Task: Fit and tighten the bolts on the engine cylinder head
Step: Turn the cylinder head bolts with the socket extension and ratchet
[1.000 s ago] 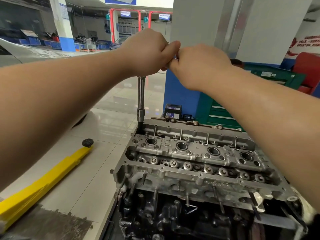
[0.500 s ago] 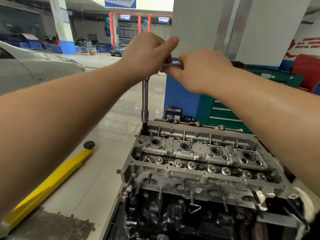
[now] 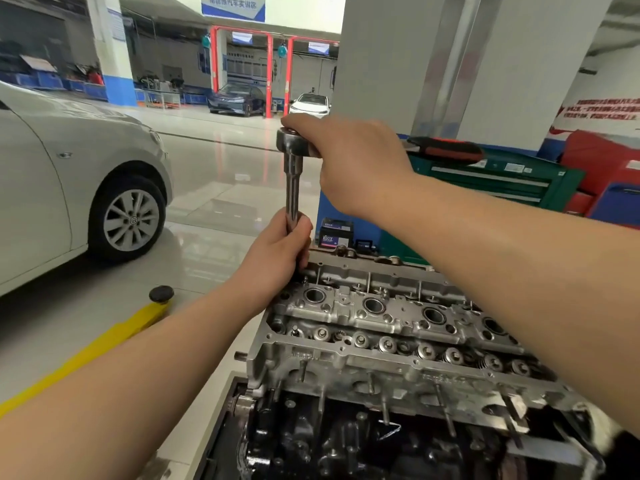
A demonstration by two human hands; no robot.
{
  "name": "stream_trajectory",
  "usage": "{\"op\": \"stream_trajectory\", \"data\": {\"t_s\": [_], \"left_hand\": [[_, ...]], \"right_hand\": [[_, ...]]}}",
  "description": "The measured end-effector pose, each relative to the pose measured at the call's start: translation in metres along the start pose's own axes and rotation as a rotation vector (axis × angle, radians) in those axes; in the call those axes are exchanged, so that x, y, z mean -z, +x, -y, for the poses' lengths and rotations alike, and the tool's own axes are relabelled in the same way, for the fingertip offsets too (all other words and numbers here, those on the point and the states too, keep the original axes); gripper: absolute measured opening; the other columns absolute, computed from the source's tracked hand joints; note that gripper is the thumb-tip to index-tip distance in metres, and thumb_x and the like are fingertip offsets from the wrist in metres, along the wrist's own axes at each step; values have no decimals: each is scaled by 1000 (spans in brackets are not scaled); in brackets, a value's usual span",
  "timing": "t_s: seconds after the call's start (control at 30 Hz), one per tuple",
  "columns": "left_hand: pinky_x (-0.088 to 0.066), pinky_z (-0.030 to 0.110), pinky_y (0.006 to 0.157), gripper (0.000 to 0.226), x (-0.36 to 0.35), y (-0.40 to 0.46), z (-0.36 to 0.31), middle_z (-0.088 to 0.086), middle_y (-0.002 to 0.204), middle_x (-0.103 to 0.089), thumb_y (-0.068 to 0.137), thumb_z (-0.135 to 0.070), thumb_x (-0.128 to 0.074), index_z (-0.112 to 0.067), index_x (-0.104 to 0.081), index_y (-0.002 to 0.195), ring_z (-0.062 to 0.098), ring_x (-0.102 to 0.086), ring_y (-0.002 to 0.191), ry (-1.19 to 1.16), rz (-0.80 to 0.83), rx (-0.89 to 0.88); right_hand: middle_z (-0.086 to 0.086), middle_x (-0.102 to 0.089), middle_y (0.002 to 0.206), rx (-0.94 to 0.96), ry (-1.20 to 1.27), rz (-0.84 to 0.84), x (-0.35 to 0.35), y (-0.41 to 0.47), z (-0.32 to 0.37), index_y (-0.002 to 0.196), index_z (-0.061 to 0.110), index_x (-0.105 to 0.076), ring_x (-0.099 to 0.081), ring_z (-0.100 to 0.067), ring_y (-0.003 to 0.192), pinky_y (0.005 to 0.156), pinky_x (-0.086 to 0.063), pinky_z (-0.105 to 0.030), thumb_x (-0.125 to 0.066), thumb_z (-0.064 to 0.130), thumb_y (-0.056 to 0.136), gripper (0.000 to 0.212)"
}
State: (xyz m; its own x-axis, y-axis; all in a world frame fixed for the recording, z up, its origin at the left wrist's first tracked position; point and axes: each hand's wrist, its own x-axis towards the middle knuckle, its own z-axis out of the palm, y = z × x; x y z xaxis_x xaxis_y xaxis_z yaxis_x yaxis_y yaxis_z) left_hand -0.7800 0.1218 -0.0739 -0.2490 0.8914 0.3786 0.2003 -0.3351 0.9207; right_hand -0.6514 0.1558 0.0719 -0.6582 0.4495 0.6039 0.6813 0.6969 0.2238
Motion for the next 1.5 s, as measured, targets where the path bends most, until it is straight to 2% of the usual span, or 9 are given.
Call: {"op": "stream_trajectory", "data": {"t_s": [0.17, 0.33, 0.4, 0.63, 0.77, 1.0, 1.17, 1.43, 1.5], "left_hand": [[-33, 34, 56, 26, -4, 5, -5, 6, 75, -40, 109, -35, -50, -15, -43, 94, 18, -37, 59, -76, -21, 21], [-36, 29, 53, 36, -7, 16, -34, 9, 76, -42, 109, -32, -51, 2, -42, 100, 21, -36, 64, -106, -58, -68], [-37, 31, 52, 39, -7, 19, -47, 9, 75, -44, 109, -34, -51, 4, -42, 102, 21, -38, 64, -96, -58, -95], [-33, 26, 46, 39, -14, 7, -63, 7, 72, -45, 107, -39, -52, 1, -51, 109, 16, -36, 51, -158, -23, -111], [-33, 24, 42, 36, -28, -10, -83, 8, 63, -54, 108, -50, -44, -24, -68, 116, 17, -39, 41, -218, 126, -59], [-35, 25, 43, 47, -86, -37, -122, 5, 54, -54, 108, -48, -47, -7, -66, 120, 16, -37, 39, -366, 441, 69], [-37, 25, 43, 40, -149, -68, -131, 8, 60, -55, 106, -45, -54, -9, -68, 117, 16, -37, 39, -401, 637, 120], [-29, 24, 42, 37, -262, -130, -129, 13, 58, -50, 110, -34, -49, 1, -59, 112, 18, -31, 38, -353, 874, 154], [-30, 24, 42, 33, -285, -148, -125, 16, 57, -49, 110, -32, -49, -2, -61, 107, 19, -32, 37, -271, 938, 111]], "right_hand": [[5, -65, 120, -56, 30, 50, 6, 6, 0, 154, 49, -34, -60, -28, 111, 77, -33, -35, -45, -1, 88, 84], [8, -67, 124, -73, 73, -58, 35, 16, -1, 152, 51, -38, -61, -26, 116, 83, -44, -37, -42, -3, 85, 86], [10, -68, 125, -63, 70, -109, 48, 20, -1, 151, 50, -40, -61, -26, 116, 81, -41, -35, -42, -3, 86, 84], [5, -66, 129, -71, -20, -111, 75, 1, -21, 146, 54, -39, -61, -34, 114, 83, -52, -42, -48, 5, 90, 75], [7, -67, 113, -215, 108, -56, 82, -25, -53, 130, 47, -53, -63, -27, 103, 81, -54, -40, -61, 8, 86, 58], [8, -68, 76, -407, 388, -129, 101, -106, -100, 97, 39, -67, -63, -5, 61, 65, -59, -40, -79, 31, 80, 23], [14, -70, 80, -557, 454, -275, 118, -200, -121, 92, 39, -69, -66, -7, 69, 68, -60, -44, -81, 25, 79, 22], [24, -68, 84, -814, 316, -390, 157, -341, -164, 84, 43, -64, -63, -2, 79, 69, -50, -33, -81, 25, 80, 25], [25, -69, 83, -950, 285, -539, 181, -370, -184, 88, 41, -66, -66, 0, 76, 67, -55, -32, -81, 23, 80, 25]]}}
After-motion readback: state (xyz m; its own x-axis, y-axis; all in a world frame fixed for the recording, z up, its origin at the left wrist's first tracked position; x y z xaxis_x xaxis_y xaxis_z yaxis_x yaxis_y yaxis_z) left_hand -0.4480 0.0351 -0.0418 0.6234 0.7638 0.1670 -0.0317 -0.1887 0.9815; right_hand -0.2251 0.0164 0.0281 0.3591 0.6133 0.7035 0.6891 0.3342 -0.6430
